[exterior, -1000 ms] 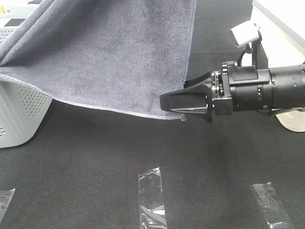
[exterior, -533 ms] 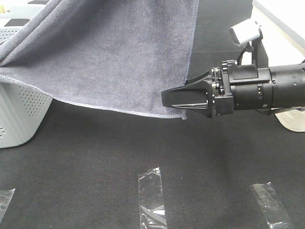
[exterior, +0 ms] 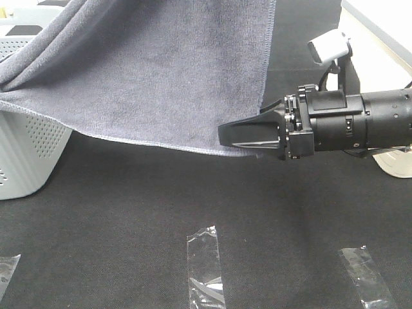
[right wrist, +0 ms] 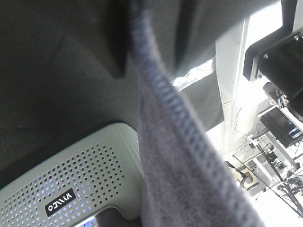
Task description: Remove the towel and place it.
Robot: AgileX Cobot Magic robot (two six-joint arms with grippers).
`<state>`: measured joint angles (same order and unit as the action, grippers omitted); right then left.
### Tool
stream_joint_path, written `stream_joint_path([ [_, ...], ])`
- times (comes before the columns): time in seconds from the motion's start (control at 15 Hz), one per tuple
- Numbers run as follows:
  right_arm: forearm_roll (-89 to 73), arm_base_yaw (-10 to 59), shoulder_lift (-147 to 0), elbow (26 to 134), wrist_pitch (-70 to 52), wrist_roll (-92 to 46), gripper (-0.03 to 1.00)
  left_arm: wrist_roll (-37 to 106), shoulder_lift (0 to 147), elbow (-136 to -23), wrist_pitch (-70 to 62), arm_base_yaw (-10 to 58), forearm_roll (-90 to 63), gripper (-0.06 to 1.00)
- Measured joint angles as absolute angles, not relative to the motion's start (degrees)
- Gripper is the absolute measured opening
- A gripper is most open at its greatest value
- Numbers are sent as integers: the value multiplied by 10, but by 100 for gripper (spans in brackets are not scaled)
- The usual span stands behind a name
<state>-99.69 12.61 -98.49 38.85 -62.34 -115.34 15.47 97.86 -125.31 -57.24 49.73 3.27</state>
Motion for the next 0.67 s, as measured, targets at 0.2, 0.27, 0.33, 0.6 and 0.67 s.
stream_joint_path([
  [0.2, -997, 126, -985, 388, -629, -1118, 0, 128, 979, -1253, -573, 497, 55, 0],
  [0.27, -997, 126, -985, 388, -629, -1095, 0, 113, 979, -1253, -577, 497, 74, 0],
  [0.33, -997, 126, -981, 388, -627, -1066, 0, 93, 979, -1253, -586, 497, 99, 0],
  [0.6, -976, 126, -944, 416, -602, -948, 0, 13, 981, -1253, -631, 496, 197, 0],
  [0.67, -934, 126, -922, 442, -584, -882, 0, -10, 986, -1253, -654, 488, 218, 0],
])
